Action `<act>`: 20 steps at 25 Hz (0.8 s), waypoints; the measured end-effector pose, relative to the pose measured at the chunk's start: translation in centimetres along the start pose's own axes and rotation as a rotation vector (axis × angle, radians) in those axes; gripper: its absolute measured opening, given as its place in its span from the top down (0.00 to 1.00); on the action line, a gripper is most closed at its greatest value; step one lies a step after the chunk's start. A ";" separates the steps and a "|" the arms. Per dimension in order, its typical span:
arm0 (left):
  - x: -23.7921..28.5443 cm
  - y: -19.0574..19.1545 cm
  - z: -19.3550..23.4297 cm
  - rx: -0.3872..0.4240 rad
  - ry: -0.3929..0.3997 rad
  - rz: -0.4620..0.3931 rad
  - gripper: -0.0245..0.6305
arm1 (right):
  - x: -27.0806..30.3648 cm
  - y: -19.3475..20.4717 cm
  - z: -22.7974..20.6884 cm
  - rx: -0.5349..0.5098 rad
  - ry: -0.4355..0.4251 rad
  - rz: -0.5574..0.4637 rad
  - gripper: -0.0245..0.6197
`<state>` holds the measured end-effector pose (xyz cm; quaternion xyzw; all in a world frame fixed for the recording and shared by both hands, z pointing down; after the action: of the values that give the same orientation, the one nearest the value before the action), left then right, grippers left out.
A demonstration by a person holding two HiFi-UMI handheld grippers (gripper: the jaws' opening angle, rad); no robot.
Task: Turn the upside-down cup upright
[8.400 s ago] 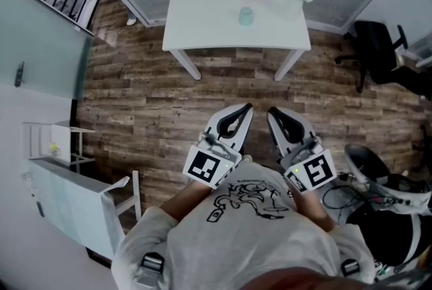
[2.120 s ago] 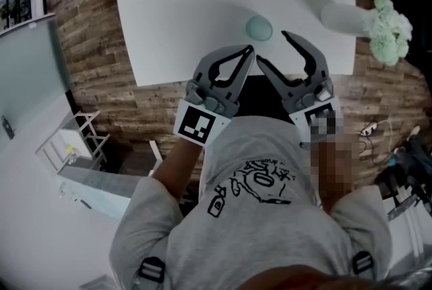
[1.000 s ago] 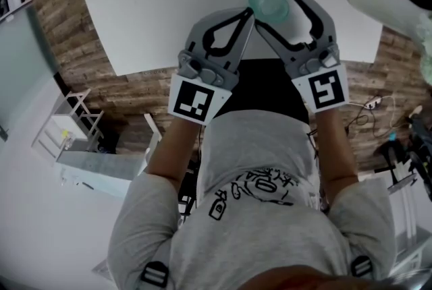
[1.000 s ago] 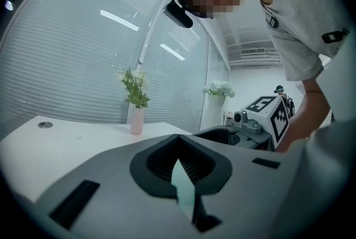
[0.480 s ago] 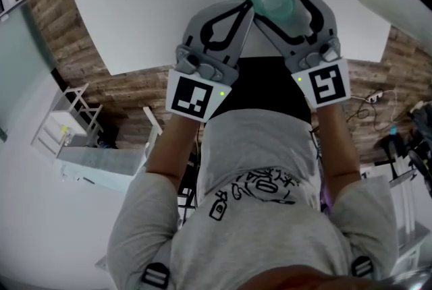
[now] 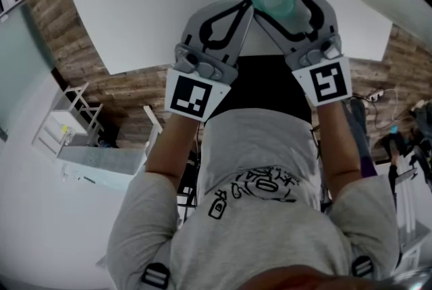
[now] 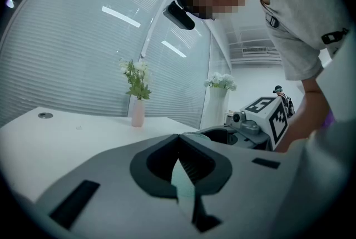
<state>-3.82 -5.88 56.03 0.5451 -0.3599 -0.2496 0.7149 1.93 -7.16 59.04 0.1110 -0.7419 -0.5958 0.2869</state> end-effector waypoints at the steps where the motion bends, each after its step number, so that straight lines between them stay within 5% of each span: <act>1: 0.0 0.0 0.0 0.001 0.000 0.001 0.96 | 0.0 -0.1 0.0 0.002 0.002 -0.004 0.45; 20: -0.4 -4.8 -0.8 0.013 -0.022 -0.043 0.96 | -2.3 -5.8 -0.5 -0.021 0.008 -0.059 0.46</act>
<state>-3.25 -6.50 51.22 0.5546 -0.3574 -0.2687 0.7018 3.07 -7.89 52.93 0.1322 -0.7309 -0.6111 0.2736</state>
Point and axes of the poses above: the fingertips, and each gripper's own axes: x forward along the fingers, z to its left, y out of its underside, the point moved 2 cm from there along -x, backward along the fingers, and after that the axes turned 8 degrees about -y, right-handed, at the moved point
